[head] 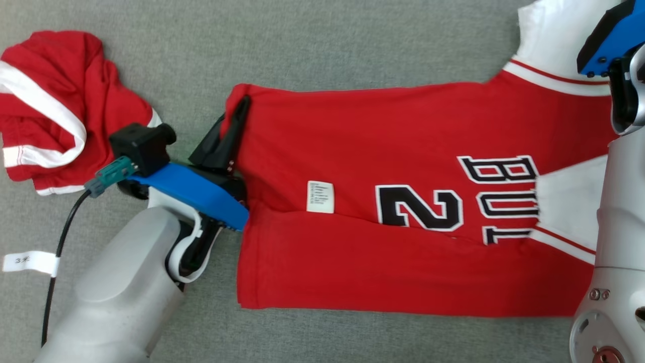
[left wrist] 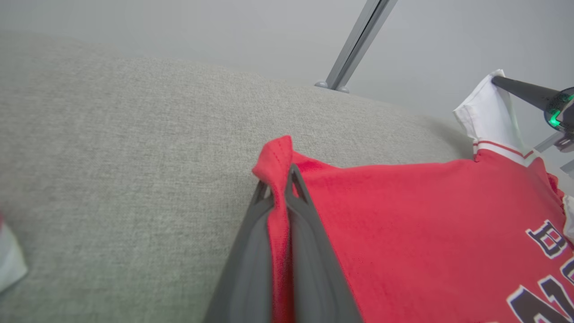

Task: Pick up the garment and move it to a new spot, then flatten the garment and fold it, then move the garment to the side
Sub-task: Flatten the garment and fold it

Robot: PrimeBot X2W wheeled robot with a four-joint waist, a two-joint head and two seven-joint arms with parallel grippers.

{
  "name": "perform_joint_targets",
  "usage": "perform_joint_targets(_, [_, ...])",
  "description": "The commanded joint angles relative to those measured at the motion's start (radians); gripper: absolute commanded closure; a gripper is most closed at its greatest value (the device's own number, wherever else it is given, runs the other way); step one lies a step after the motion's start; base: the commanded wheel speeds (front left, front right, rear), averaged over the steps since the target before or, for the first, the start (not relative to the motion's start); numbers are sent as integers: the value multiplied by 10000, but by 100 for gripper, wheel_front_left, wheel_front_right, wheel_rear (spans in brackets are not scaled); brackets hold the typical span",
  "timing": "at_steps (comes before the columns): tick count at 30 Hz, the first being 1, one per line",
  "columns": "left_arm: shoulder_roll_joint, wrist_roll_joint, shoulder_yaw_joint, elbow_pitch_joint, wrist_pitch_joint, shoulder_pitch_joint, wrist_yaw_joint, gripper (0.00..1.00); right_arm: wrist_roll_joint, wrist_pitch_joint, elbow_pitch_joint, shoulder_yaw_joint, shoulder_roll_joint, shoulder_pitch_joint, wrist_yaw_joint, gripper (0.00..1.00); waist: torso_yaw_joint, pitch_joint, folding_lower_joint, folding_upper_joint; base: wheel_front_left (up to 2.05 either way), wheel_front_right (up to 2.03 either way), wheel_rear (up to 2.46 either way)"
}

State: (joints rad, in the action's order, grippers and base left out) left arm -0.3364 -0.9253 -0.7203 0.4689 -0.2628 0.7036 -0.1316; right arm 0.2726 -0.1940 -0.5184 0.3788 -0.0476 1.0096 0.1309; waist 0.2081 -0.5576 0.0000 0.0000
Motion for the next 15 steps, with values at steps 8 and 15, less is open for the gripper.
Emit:
perform_joint_targets(8, [-103,828,1337,299,-26,-733,17,100,-1739,1640,-192,-773,-40,-1244,-1,100,-1015,1472,0,0,0,0,0])
perform_joint_targets(15, [19,1535,2027,515,-26,-1888,17,100,-3426,2320,551,-1503,-43,-3661,-1,100,-1594,2687,0,0,0,0,0])
